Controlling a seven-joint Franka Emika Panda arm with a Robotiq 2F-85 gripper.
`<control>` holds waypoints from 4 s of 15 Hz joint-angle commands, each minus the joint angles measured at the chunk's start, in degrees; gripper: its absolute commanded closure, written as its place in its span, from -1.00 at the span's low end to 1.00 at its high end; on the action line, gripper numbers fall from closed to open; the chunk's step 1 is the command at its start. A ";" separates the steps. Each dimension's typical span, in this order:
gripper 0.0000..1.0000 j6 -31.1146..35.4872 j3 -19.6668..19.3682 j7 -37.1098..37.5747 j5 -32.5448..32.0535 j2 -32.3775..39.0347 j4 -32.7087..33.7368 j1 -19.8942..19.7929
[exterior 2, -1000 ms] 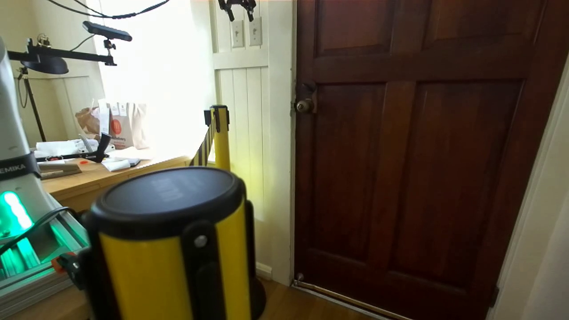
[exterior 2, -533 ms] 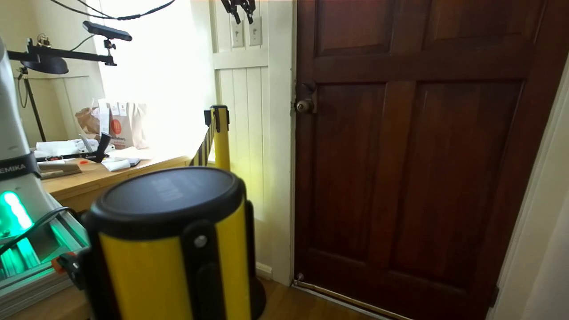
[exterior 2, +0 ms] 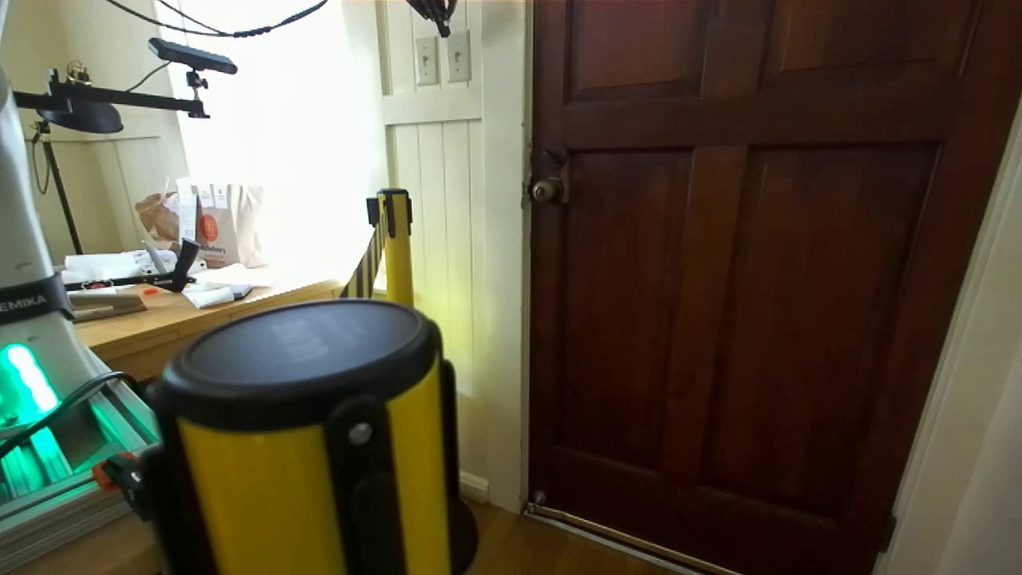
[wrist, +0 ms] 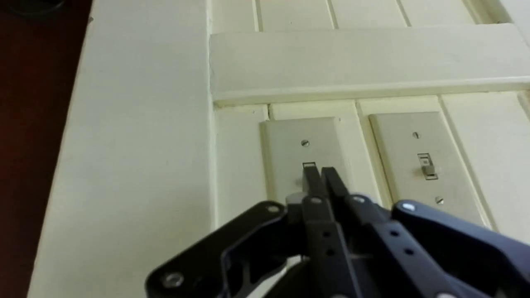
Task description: Flip down the right switch
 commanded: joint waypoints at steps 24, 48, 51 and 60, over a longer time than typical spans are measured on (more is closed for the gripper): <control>1.00 -11.05 -0.28 0.30 -2.63 17.77 25.15 1.80; 1.00 -32.15 0.67 0.67 0.54 7.41 23.85 1.82; 0.33 -34.06 0.35 2.03 1.06 4.76 22.10 1.57; -0.95 -39.85 -2.76 11.87 -3.41 -7.81 6.13 2.53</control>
